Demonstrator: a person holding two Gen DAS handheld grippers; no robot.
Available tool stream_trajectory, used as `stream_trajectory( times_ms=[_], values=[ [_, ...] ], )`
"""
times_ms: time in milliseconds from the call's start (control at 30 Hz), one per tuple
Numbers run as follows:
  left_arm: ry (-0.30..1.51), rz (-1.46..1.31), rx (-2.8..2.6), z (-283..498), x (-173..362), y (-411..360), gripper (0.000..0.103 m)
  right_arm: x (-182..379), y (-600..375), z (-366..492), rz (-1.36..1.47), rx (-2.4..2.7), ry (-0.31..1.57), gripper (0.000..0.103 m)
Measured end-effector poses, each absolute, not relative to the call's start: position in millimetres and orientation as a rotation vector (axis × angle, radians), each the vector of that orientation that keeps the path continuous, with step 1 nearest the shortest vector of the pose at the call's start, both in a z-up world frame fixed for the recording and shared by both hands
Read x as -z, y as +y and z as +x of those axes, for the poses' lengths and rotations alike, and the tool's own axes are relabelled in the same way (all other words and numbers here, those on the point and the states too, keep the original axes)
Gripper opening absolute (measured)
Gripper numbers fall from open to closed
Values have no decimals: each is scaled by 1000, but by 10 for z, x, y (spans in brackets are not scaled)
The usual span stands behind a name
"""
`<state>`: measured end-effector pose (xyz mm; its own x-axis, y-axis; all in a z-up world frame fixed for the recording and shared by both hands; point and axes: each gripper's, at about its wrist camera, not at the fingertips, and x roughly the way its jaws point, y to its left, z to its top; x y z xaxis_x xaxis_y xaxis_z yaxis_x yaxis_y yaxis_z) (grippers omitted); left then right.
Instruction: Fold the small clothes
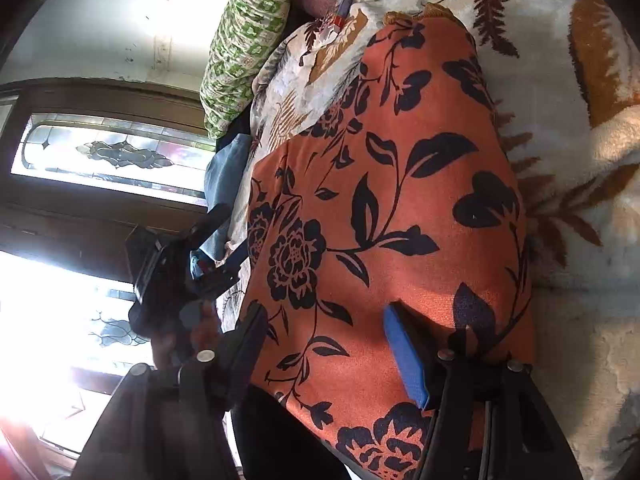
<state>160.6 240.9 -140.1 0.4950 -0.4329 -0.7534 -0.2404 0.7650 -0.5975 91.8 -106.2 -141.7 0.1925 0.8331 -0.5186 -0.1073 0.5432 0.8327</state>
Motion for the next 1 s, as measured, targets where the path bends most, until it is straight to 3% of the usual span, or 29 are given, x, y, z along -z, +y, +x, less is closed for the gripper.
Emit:
stream_trajectory(
  times_ms=[33, 67, 100, 133, 200, 300, 367, 467, 567, 667, 767, 900, 967, 1000],
  values=[
    [1114, -735, 133, 1657, 1495, 2388, 83, 1423, -1070, 914, 759, -759, 1199, 64],
    [1121, -715, 134, 1669, 1513, 2353, 71, 1431, -1077, 912, 765, -762, 1197, 64],
    [1130, -701, 169, 1674, 1500, 2317, 30, 1436, -1082, 912, 771, -766, 1196, 64],
    [1159, -716, 228, 1689, 1497, 2266, 21, 1443, -1087, 912, 775, -770, 1195, 64],
    [1121, -646, 212, 1651, 1319, 2195, 20, 1453, -1089, 913, 777, -778, 1195, 64],
    [1003, -519, 206, 1532, 1017, 2017, 20, 1461, -1092, 906, 778, -788, 1189, 64],
    [1067, -433, 142, 1613, 1183, 1928, 21, 1476, -1119, 907, 786, -788, 1186, 64],
    [1157, -554, 95, 1699, 1487, 2102, 40, 1485, -1120, 909, 793, -782, 1191, 64],
    [1073, -592, 70, 1530, 1150, 2192, 45, 1449, -1098, 908, 790, -768, 1205, 65],
    [986, -493, 75, 1194, 711, 2123, 61, 1380, -1100, 909, 786, -777, 1216, 66],
    [915, -456, 143, 779, 464, 1966, 70, 1176, -1161, 925, 824, -852, 1148, 68],
    [1072, -313, 87, 668, 931, 1667, 73, 1000, -1272, 1136, 901, -840, 1061, 79],
    [1202, -280, 2, 707, 1366, 1660, 76, 1160, -1292, 1331, 915, -787, 1083, 83],
    [1162, -307, -7, 660, 1365, 1693, 78, 1332, -1283, 1433, 905, -735, 1135, 83]
  ],
)
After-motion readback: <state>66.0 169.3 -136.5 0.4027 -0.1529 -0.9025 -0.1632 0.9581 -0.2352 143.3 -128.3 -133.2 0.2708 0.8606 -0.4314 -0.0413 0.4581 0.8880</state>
